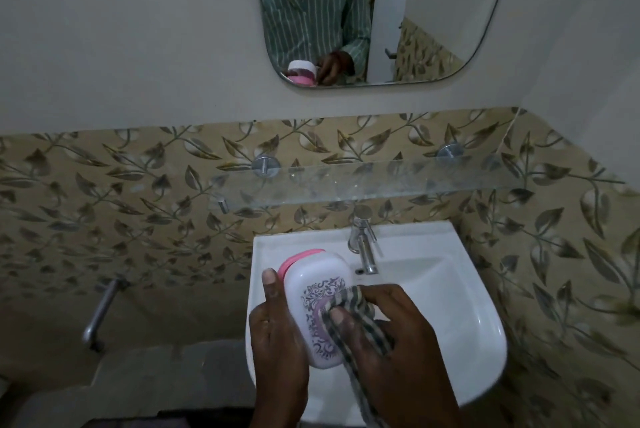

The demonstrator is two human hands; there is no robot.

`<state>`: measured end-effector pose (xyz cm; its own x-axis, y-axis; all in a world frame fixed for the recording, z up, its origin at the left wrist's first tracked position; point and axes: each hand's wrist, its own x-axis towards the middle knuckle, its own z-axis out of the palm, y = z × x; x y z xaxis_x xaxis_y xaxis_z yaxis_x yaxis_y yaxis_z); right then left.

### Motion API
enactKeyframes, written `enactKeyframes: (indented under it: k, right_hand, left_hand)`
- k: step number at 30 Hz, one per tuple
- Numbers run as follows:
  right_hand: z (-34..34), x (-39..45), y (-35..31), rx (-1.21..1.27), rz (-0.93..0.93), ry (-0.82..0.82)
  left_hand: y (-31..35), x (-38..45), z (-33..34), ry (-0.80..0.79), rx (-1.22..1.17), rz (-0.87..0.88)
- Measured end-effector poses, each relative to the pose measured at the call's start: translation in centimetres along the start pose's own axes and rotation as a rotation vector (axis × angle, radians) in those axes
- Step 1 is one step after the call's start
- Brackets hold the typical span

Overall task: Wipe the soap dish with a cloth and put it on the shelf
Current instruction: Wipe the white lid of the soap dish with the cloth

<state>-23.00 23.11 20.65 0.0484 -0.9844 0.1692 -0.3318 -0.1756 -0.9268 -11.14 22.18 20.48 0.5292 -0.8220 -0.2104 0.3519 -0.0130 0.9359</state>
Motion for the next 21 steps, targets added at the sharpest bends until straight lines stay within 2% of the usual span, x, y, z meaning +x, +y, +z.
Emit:
enactKeyframes:
  k: [4,9,13,15,16,18,21]
  right_hand:
    - [-2.7,1.5,-0.4,-0.022,0.033,-0.214]
    - [-5.9,4.3,-2.0,-0.313,-0.111,-0.568]
    - [-6.7,6.1,-3.9,-0.349,-0.068,-0.727]
    - [-6.8,6.8,-3.9,-0.372,-0.044,-0.705]
    - [-6.6,6.9,-3.8,-0.376,-0.053,-0.657]
    - [-5.2,6.1,-3.7,-0.366,-0.098,-0.496]
    - [-1.6,2.6,-4.2,-0.399,-0.289,-0.212]
  left_hand:
    - [1.2,-0.1,-0.3,-0.116,0.133,0.029]
    - [1.2,1.5,-1.5,-0.218,0.341,0.127]
    - [2.1,-0.2,-0.8,-0.338,0.334,0.089]
    - [1.9,-0.4,-0.8,-0.463,0.313,0.134]
    - [1.5,-0.3,-0.8,-0.463,0.323,0.148]
    - [1.4,-0.4,-0.9,-0.401,0.315,0.152]
    - [1.2,-0.5,-0.5,-0.318,0.341,0.160]
